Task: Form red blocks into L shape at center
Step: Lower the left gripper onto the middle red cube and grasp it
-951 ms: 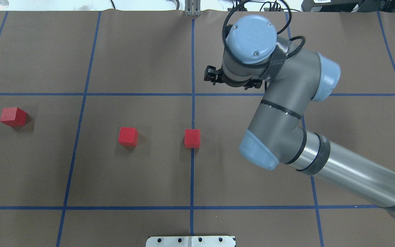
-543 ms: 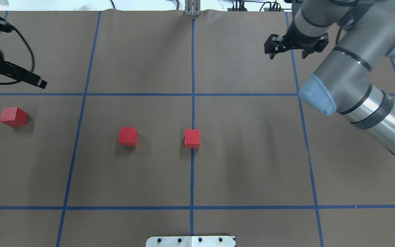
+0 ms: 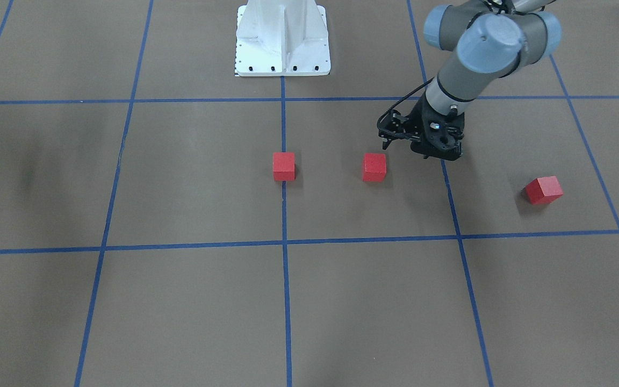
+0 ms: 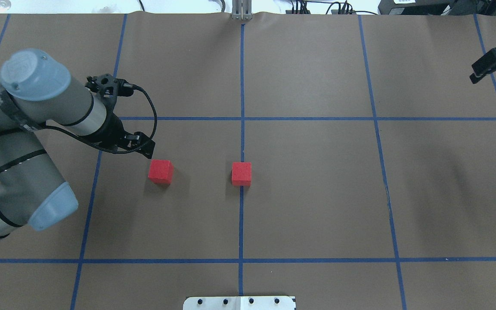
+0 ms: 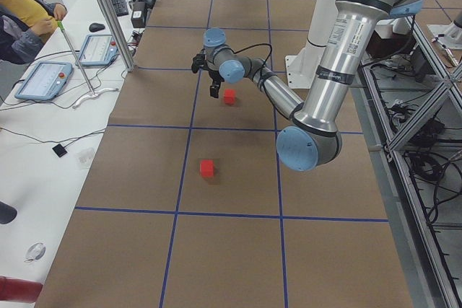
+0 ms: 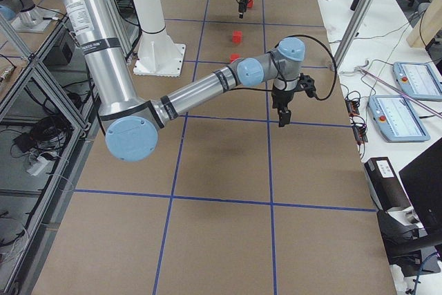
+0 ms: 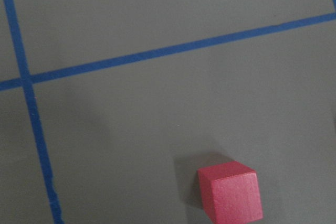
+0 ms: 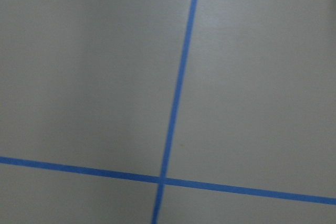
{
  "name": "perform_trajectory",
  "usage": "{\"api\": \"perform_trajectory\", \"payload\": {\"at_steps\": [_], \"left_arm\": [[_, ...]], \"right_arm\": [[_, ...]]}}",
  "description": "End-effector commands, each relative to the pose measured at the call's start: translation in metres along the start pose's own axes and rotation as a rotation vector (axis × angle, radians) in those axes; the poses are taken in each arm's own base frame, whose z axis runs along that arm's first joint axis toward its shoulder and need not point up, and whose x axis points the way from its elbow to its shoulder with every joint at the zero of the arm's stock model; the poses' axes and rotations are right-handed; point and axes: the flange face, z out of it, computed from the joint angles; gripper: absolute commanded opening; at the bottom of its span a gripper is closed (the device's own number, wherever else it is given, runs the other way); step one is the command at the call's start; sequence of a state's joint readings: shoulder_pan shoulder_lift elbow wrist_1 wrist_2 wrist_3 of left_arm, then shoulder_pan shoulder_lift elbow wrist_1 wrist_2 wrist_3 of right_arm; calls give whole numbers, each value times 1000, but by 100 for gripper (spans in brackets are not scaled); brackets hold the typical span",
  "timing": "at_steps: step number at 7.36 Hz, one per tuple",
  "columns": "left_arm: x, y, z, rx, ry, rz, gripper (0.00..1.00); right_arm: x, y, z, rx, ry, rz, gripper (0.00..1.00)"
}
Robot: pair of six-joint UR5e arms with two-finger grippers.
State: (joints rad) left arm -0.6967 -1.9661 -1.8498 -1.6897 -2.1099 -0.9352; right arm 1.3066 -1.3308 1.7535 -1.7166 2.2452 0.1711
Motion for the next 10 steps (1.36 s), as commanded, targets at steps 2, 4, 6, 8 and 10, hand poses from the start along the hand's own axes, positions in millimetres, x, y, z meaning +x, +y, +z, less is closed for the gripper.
{"api": "perform_trajectory", "payload": {"at_steps": [2,4,6,8,10], "left_arm": [[36,-10,57,-3,-74,-67,99],[31,-11,69,-17,-91,-61,97],[27,-13,79,-26,-104,-66,93],[34,-10,82,-32,-99,-59,77],[42,-6,84,-42,-92,-50,50]], "right_arm": [[25,15,3,-11,4,7,100],[27,15,3,-12,6,11,100],[28,14,6,-18,6,16,100],[28,14,6,-16,8,15,100],[28,14,6,-16,8,15,100]]}}
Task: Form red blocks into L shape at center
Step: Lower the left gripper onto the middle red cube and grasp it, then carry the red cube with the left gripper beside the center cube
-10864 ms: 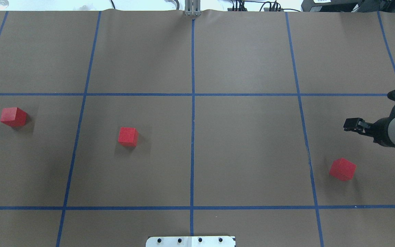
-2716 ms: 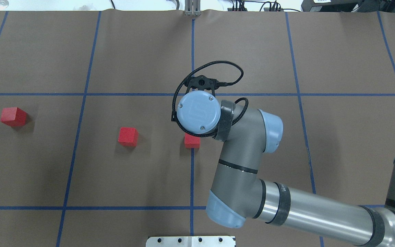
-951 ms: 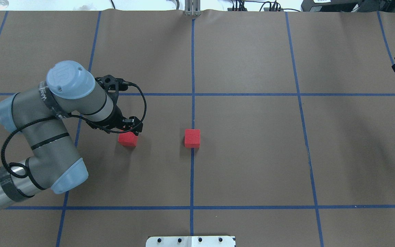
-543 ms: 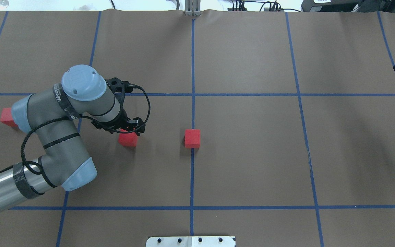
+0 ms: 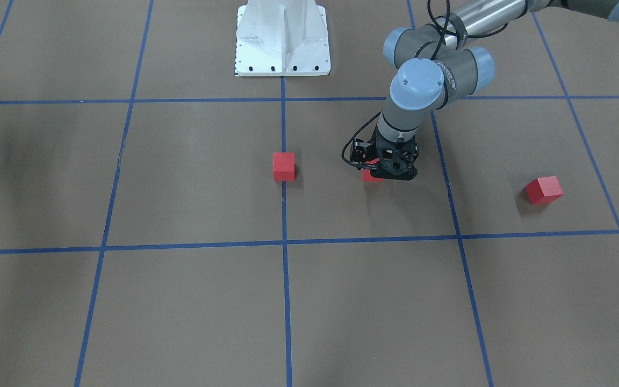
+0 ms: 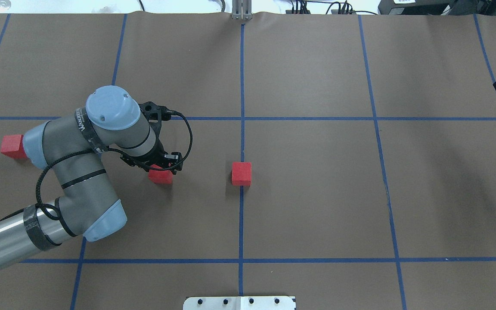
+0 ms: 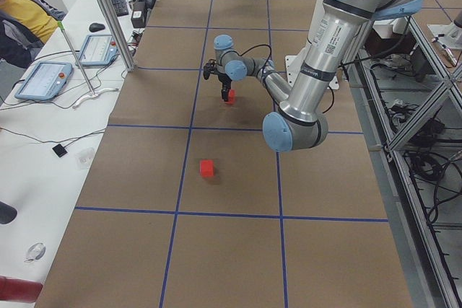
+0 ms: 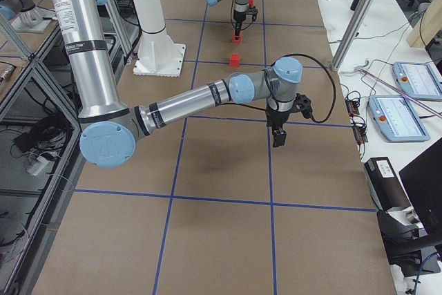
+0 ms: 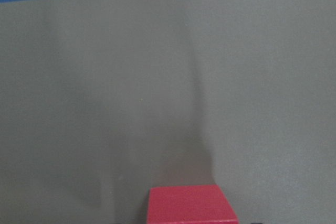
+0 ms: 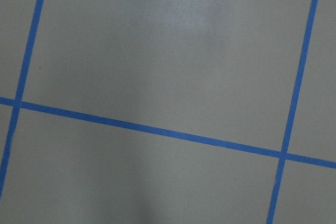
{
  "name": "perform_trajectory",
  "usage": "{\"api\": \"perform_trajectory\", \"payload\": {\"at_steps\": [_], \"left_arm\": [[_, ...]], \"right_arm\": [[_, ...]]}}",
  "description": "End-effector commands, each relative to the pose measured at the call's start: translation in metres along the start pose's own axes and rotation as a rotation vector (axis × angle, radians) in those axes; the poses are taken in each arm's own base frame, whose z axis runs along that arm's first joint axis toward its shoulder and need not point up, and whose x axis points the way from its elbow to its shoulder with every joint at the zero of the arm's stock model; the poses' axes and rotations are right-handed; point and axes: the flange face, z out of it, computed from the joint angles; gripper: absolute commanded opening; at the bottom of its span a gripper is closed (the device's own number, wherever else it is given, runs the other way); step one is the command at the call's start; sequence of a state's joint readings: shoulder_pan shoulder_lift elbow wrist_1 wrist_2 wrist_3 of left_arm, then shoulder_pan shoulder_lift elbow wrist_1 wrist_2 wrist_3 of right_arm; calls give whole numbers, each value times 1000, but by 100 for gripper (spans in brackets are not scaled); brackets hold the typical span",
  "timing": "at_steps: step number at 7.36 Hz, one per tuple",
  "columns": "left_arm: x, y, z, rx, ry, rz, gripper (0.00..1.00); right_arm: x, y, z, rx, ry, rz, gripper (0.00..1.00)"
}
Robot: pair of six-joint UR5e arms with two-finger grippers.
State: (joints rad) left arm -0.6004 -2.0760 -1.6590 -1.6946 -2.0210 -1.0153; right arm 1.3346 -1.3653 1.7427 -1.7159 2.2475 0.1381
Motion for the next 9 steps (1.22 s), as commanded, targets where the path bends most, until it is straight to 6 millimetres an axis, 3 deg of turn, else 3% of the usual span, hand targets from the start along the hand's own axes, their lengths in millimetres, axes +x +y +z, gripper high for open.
{"api": "perform_trajectory", "payload": {"at_steps": [1,2,4,5,6,9], "left_arm": [[4,3,0,-7,5,4,23],[7,3,-5,-5,9,4,0],[24,-14,-20,21,25,5,0],[44,-37,-21,31,23,-2,0],[69,-64,-23,39,19,-12,0],[161,-118,-29,29,4,-30,0]], "right_arm": [[0,0,0,0,2,0,100],[1,0,1,0,3,-1,100],[3,0,3,-6,6,5,100],[3,0,3,-6,6,5,100],[3,0,3,-6,6,5,100],[3,0,3,-5,2,4,100]]}}
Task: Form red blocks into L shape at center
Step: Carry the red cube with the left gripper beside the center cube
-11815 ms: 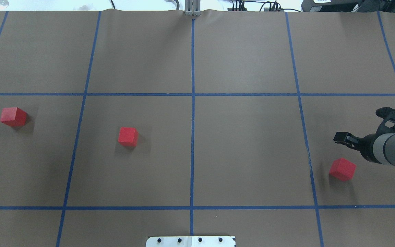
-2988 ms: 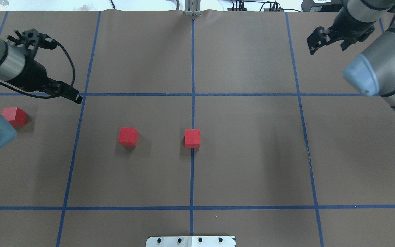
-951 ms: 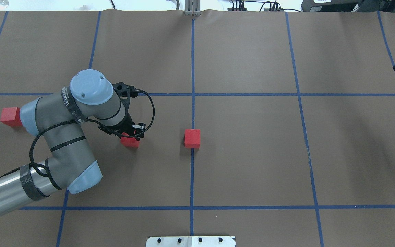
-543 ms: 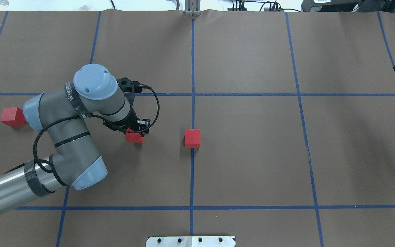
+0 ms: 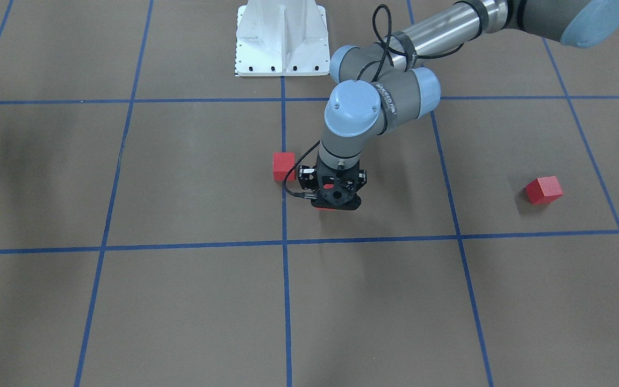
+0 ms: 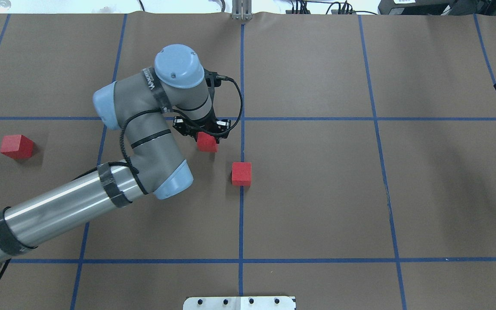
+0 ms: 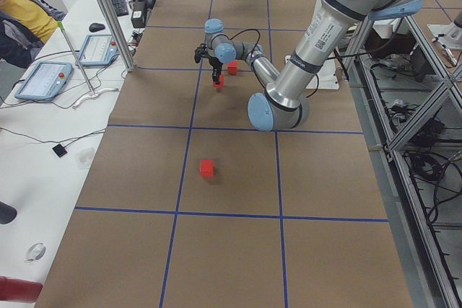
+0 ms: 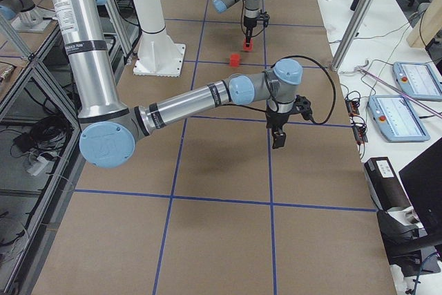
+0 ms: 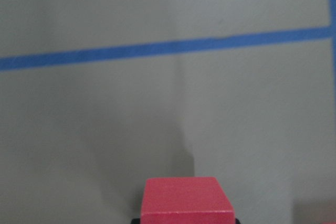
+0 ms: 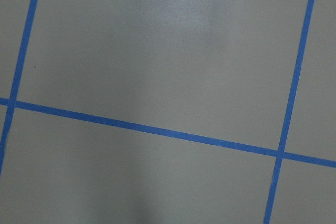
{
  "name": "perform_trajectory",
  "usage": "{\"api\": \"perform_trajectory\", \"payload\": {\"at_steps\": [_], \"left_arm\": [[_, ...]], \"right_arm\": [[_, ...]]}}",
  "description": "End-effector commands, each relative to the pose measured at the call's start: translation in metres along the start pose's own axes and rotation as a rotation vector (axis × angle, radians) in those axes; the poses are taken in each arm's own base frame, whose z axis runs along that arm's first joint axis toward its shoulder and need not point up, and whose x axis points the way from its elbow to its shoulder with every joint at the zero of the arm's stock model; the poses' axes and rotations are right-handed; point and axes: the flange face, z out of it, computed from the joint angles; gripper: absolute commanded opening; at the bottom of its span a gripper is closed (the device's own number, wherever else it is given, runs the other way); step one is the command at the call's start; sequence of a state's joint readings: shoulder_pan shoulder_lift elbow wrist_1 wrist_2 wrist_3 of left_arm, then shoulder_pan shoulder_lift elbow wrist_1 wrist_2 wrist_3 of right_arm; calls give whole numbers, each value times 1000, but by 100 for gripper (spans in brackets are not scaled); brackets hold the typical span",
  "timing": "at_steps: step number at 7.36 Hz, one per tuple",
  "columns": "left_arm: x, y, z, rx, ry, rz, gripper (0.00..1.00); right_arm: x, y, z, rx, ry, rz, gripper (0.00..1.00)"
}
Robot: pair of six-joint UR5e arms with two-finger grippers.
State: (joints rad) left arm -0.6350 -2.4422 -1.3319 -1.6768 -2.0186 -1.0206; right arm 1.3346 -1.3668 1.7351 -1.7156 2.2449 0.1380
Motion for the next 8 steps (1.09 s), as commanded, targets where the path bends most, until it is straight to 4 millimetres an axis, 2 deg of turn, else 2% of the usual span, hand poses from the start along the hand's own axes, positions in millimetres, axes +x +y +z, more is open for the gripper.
{"api": "perform_trajectory", "payload": {"at_steps": [1,5,8], "left_arm": [[58,-28,-1,-28,-36,-25,0],[86,10,22,-75,-37,13,0],[85,13,23,-75,-38,-10,0]], "right_arm": [[-1,0,-1,1,-1,-1,100],[-3,0,-4,8,-2,-5,100],[-3,0,-4,8,-2,-1,100]]}}
